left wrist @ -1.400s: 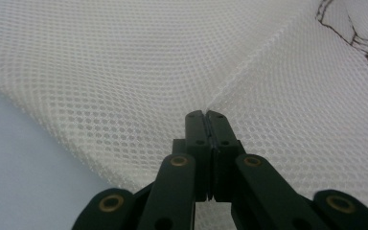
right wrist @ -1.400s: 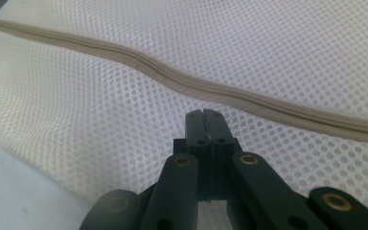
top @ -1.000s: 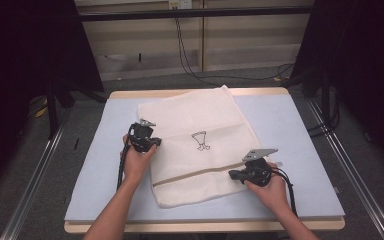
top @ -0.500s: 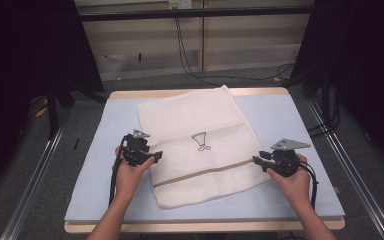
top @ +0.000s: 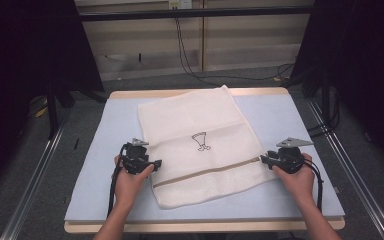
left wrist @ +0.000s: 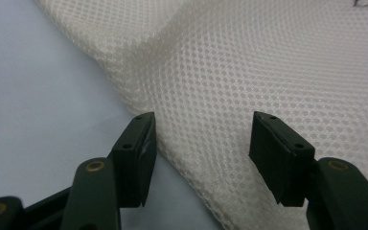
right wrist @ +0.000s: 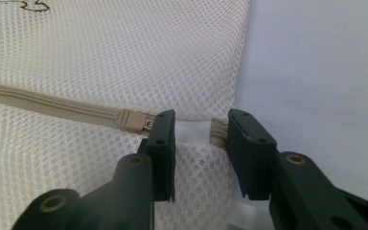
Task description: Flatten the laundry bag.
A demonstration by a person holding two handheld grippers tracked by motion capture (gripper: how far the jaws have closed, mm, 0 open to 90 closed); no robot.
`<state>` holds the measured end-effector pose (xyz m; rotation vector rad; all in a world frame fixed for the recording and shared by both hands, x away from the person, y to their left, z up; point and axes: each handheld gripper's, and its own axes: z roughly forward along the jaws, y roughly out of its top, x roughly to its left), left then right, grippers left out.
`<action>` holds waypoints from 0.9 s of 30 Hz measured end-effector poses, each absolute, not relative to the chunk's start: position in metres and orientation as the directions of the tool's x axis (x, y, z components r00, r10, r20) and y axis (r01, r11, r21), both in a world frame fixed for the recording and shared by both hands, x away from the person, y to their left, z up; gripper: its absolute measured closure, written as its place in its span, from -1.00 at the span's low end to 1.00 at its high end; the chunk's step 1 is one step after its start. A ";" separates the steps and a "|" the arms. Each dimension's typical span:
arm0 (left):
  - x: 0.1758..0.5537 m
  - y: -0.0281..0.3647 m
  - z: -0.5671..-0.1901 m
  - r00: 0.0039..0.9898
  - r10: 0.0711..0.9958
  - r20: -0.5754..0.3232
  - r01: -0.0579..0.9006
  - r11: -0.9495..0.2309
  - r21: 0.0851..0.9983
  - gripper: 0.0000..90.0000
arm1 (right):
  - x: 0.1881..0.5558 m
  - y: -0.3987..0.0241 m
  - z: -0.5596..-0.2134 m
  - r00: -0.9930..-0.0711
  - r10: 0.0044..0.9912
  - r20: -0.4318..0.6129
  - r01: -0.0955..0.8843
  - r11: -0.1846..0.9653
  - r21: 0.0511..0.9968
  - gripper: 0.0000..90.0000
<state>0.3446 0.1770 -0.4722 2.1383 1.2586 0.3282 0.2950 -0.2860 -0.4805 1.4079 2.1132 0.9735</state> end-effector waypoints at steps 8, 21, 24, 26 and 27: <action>0.341 0.174 -0.472 0.503 0.862 -0.062 0.688 -0.356 0.632 0.15 | 0.295 -0.288 -0.481 -0.400 0.915 0.049 0.635 0.238 0.735 0.72; 0.348 0.176 -0.468 0.521 0.849 -0.095 0.698 -0.359 0.620 0.85 | 0.284 -0.286 -0.476 -0.416 0.906 0.084 0.657 0.235 0.717 0.93; 0.352 0.181 -0.467 0.522 0.847 -0.101 0.705 -0.362 0.610 0.88 | 0.276 -0.284 -0.475 -0.430 0.897 0.103 0.661 0.235 0.713 0.93; 0.354 0.185 -0.467 0.511 0.853 -0.106 0.707 -0.347 0.617 0.89 | 0.269 -0.281 -0.475 -0.452 0.884 0.117 0.659 0.243 0.712 0.93; 0.355 0.186 -0.467 0.510 0.854 -0.107 0.707 -0.345 0.617 0.89 | 0.269 -0.281 -0.475 -0.452 0.884 0.117 0.659 0.243 0.712 0.93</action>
